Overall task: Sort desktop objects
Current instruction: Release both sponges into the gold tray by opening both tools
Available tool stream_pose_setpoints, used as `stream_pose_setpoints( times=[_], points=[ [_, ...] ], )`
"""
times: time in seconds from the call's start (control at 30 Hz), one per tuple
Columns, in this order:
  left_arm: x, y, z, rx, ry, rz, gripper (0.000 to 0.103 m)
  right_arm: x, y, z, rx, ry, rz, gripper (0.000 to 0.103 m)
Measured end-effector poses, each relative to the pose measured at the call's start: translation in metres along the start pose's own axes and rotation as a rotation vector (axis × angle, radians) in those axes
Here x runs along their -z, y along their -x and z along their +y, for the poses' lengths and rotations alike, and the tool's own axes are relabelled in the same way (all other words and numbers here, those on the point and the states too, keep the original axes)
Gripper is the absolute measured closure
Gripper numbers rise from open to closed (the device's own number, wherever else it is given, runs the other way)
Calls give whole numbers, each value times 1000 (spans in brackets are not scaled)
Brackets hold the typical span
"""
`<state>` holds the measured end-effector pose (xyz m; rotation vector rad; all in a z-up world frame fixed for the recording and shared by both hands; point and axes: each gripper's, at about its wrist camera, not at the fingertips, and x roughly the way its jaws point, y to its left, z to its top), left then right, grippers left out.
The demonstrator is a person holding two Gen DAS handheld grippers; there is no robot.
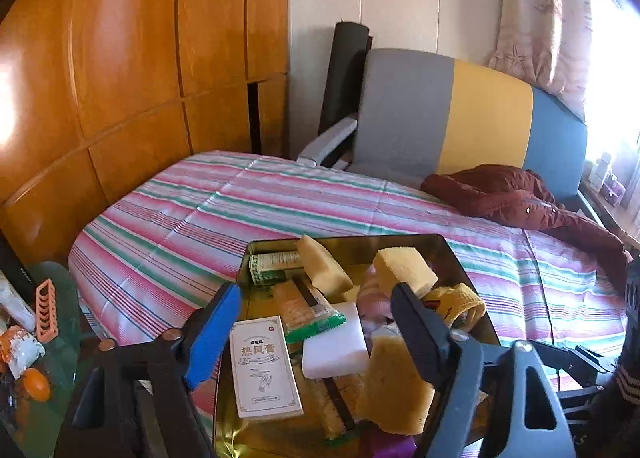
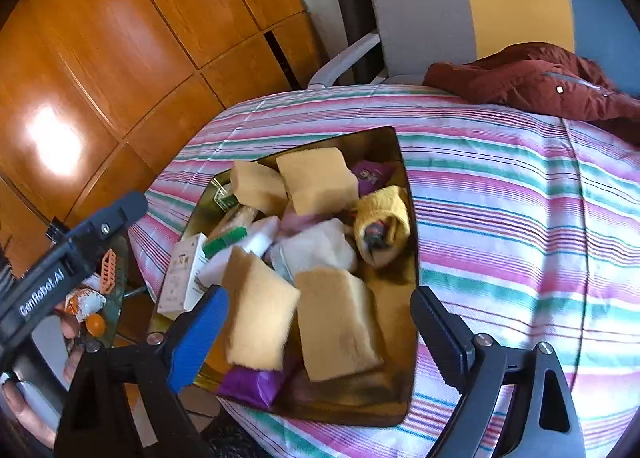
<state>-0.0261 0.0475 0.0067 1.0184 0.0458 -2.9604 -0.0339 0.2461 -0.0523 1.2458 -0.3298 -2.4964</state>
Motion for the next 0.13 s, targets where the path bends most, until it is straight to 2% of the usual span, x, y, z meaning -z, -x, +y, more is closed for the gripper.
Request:
stream_pose_setpoints(
  times=[0.13],
  points=[
    [0,7,-2,12,-8,-15,30,6,12,-1,38,0,-35,10]
  ],
)
